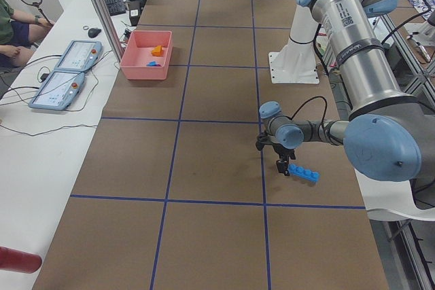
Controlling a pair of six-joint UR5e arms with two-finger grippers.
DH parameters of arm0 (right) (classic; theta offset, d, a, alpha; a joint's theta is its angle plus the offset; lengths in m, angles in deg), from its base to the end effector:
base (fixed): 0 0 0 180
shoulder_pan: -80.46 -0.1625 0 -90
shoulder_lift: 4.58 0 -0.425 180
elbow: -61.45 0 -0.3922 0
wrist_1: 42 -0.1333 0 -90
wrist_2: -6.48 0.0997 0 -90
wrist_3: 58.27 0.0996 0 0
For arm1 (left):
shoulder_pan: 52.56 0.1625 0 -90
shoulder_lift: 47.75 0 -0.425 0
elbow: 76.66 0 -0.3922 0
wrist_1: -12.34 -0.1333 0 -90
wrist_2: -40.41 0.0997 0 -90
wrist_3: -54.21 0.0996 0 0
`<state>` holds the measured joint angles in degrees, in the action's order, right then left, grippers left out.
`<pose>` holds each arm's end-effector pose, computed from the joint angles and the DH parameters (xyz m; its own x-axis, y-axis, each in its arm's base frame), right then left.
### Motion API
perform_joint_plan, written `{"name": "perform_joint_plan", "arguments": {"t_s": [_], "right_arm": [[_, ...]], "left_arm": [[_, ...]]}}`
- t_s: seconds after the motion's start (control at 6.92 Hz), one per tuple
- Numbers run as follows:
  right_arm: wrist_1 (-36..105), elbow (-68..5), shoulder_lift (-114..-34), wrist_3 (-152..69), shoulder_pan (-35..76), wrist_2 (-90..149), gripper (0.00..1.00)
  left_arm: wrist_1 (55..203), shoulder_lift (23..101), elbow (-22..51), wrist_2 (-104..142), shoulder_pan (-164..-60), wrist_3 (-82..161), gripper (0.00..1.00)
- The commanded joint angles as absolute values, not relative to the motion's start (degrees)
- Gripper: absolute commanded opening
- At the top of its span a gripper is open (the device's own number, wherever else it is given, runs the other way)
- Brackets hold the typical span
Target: Put all blocks into box
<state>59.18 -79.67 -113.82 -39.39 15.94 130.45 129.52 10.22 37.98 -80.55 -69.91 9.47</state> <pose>-0.0656 -0.3182 0.3987 0.7582 -0.2330 0.6089 0.1660 0.9722 0.1653 0.2488 -0.1637 0.6199 0.6957 0.4208 -0.5821 -0.5750 0.8120 -0.1002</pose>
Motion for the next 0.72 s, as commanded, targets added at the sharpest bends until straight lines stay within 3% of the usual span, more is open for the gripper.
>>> {"name": "perform_joint_plan", "arguments": {"t_s": [0.0, 0.14, 0.58], "right_arm": [[59.3, -80.0, -115.0, -40.8, 14.8, 130.8, 0.99], [59.3, -80.1, -114.9, -40.8, 14.7, 130.8, 0.99], [59.3, -80.1, -114.6, -40.8, 14.5, 130.8, 0.99]], "left_arm": [[133.2, 10.3, 36.8, -82.3, -65.8, 4.2, 0.84], [134.2, 10.3, 36.7, -82.3, -64.1, 2.0, 0.71], [134.2, 10.3, 35.5, -82.2, -63.5, 2.3, 0.69]]}}
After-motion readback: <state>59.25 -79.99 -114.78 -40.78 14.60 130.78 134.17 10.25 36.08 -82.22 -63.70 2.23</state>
